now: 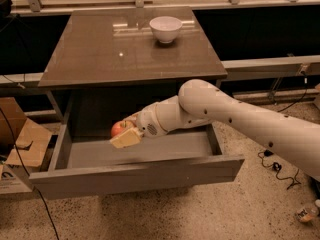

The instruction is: Place apple into top drawer

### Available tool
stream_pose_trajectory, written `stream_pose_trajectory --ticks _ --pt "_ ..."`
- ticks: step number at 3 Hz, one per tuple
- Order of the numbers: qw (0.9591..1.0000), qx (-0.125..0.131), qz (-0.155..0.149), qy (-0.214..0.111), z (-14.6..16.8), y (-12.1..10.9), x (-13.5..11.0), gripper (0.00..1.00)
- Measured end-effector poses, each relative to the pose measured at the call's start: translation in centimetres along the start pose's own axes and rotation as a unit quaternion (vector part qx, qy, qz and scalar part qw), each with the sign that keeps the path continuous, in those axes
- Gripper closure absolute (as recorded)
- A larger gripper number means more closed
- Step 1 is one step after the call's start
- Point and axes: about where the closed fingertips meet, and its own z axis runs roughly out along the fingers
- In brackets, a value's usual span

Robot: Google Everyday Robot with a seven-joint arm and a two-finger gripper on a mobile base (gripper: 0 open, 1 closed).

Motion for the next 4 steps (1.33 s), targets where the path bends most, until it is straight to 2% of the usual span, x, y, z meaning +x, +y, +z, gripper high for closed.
stream_pose_trajectory --ticks 1,3,4 --pt "0.9997 0.012 0.011 0.015 0.1 -1.0 2.1 1.00" --pt "0.9979 0.040 0.033 0.038 -1.5 -3.6 7.7 1.00" --pt "0.9972 0.050 0.038 0.040 -2.5 -5.3 9.7 0.83"
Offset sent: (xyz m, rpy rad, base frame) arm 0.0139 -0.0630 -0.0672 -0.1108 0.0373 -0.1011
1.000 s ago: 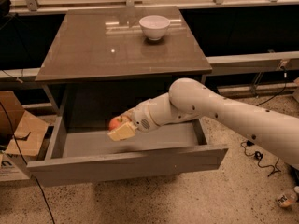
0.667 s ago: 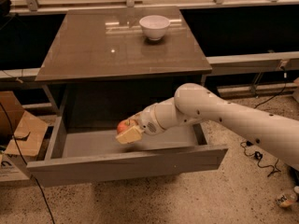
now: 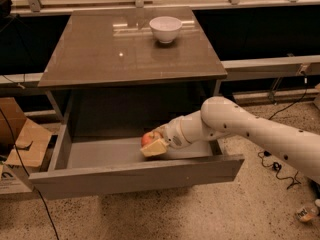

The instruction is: Place apple into top drawer

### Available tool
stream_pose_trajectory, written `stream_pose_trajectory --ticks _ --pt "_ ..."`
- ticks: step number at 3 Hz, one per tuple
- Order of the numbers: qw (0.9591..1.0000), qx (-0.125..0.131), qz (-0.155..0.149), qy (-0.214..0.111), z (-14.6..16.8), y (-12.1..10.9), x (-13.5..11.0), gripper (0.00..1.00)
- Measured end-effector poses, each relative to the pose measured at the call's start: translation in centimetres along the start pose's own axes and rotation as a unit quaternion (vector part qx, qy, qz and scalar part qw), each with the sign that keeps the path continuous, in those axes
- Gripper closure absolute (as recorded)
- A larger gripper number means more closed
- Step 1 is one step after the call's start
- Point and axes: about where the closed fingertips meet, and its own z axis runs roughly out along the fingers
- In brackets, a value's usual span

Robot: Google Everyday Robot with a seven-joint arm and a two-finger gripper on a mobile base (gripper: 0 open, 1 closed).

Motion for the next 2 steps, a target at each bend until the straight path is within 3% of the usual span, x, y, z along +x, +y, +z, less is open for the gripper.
stream_pose_trajectory --ticks 1,2 --pt "0.9998 0.016 0.009 -0.001 -0.4 -2.5 1.7 0.59" --pt "0.9990 0.041 0.018 0.007 -0.3 -4.6 3.5 0.28"
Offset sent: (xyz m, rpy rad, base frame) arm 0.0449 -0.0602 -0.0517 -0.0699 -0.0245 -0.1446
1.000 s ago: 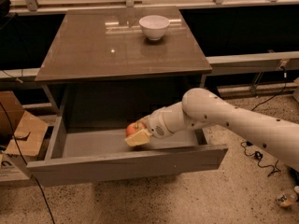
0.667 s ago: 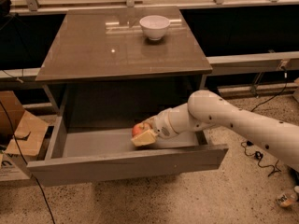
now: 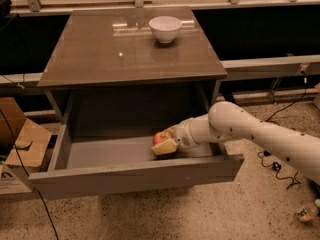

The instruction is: Place apple into top drawer

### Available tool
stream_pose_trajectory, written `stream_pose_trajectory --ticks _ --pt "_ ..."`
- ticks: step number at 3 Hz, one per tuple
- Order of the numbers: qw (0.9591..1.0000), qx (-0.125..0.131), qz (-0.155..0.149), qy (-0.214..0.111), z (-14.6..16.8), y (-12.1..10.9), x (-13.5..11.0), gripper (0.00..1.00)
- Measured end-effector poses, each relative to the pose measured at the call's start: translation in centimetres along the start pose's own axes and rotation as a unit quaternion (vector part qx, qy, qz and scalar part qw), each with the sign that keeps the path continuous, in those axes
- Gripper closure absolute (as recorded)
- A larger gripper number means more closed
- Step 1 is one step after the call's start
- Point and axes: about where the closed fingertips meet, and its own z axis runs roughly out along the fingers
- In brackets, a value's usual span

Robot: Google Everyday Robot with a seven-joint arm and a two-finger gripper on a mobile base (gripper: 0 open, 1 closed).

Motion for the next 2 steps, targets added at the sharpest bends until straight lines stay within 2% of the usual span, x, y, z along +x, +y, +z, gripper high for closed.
stream_pose_trajectory --ticks 1,2 --pt "1.0000 0.000 0.000 0.000 0.00 0.00 0.00 0.05" --pt "1.0000 0.000 0.000 0.000 0.01 0.00 0.00 0.00"
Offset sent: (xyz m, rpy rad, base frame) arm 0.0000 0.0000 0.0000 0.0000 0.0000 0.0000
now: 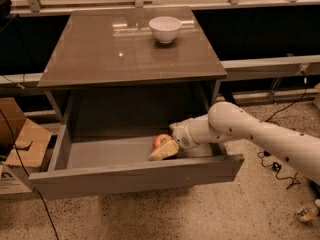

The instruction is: Place apple into top drawer

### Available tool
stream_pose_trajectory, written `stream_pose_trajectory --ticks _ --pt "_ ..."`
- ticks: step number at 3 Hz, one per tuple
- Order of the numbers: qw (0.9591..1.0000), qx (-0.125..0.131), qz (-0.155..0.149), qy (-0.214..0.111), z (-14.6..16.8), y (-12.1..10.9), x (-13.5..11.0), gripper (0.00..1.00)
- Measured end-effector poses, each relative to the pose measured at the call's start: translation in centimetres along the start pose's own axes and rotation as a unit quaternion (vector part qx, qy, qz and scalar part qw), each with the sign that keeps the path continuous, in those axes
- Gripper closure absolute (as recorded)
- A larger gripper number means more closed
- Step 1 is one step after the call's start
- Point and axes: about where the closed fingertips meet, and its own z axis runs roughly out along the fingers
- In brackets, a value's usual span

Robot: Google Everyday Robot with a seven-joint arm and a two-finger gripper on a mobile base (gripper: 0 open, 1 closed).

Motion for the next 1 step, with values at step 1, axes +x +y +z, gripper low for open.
stream_pose_trajectory --ticks 1 --pt "1.0000 0.000 0.000 0.000 0.00 0.00 0.00 0.00"
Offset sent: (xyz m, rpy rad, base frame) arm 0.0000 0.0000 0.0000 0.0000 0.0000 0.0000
